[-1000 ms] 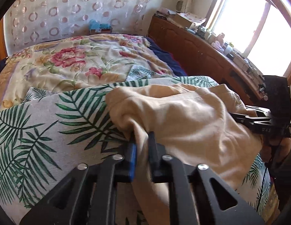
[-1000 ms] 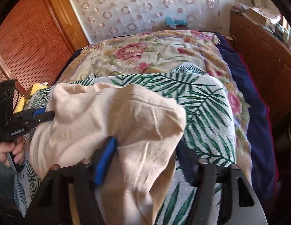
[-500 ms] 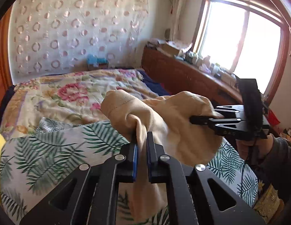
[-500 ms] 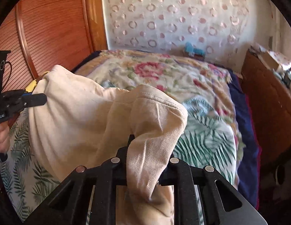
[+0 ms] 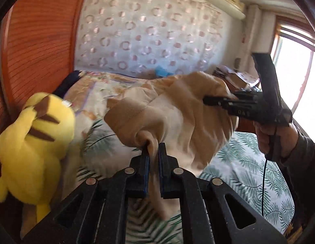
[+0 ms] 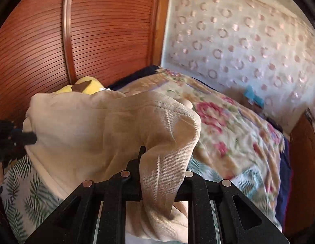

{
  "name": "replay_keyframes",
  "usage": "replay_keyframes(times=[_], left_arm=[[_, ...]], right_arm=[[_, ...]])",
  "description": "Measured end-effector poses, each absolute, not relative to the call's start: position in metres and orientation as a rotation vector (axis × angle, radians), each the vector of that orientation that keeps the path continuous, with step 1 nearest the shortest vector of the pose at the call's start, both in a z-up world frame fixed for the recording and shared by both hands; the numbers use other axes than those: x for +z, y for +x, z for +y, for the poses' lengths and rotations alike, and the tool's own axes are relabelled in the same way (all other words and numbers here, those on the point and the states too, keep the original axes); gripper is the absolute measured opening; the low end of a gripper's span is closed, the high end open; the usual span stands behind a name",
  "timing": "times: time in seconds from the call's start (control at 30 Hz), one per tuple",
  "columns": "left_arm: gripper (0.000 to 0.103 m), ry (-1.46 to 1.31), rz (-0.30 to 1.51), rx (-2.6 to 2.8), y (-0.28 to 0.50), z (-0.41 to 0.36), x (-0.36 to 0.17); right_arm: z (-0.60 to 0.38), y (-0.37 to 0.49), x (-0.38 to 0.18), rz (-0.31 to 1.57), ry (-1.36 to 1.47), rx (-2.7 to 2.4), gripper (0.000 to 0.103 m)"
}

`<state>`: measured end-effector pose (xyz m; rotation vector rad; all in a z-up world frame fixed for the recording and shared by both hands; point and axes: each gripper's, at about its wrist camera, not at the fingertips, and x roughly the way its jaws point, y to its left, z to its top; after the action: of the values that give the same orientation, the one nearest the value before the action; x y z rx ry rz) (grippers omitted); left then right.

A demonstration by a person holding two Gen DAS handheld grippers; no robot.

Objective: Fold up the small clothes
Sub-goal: 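Grasp the folded shirt with the left gripper while the right gripper grasps it too, lift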

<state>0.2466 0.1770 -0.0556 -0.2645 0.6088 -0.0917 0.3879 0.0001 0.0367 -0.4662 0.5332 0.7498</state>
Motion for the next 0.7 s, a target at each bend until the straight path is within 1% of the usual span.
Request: replay_keyframes(times=[0.17, 0.3, 0.47, 0.57, 0.6, 0.63, 0.67, 0.7], left_arm=[[0.008, -0.297, 0.658, -0.004, 0.235, 0.204, -0.091], [0.008, -0.314, 0.661, 0.022, 0.224, 0.211, -0.102], [0.008, -0.332, 0.684, 0.043, 0.22, 0.218, -0.117], [0.008, -0.335, 0.718, 0.059, 0.225, 0.226, -0.131], [0.008, -0.343, 0.723, 0.055, 0.224, 0.228, -0.132], [0.008, -0.344, 0.72, 0.053, 0.223, 0.229, -0.132], [0.008, -0.332, 0.719, 0.055, 0.222, 0.226, -0.131], [0.008, -0.316, 0.722, 0.057, 0.222, 0.225, -0.13]], right_arm=[[0.083, 0.423, 0.017, 0.534, -0.585, 0.824, 0.017], [0.129, 0.445, 0.003, 0.536, -0.637, 0.881, 0.017], [0.166, 0.457, -0.007, 0.545, -0.674, 0.959, 0.018], [0.168, 0.48, -0.02, 0.609, -0.624, 0.963, 0.021], [0.164, 0.488, -0.02, 0.621, -0.594, 0.958, 0.022], [0.163, 0.498, -0.02, 0.629, -0.559, 0.946, 0.028], [0.16, 0.509, -0.019, 0.629, -0.523, 0.925, 0.036], [0.154, 0.519, -0.016, 0.623, -0.486, 0.908, 0.041]])
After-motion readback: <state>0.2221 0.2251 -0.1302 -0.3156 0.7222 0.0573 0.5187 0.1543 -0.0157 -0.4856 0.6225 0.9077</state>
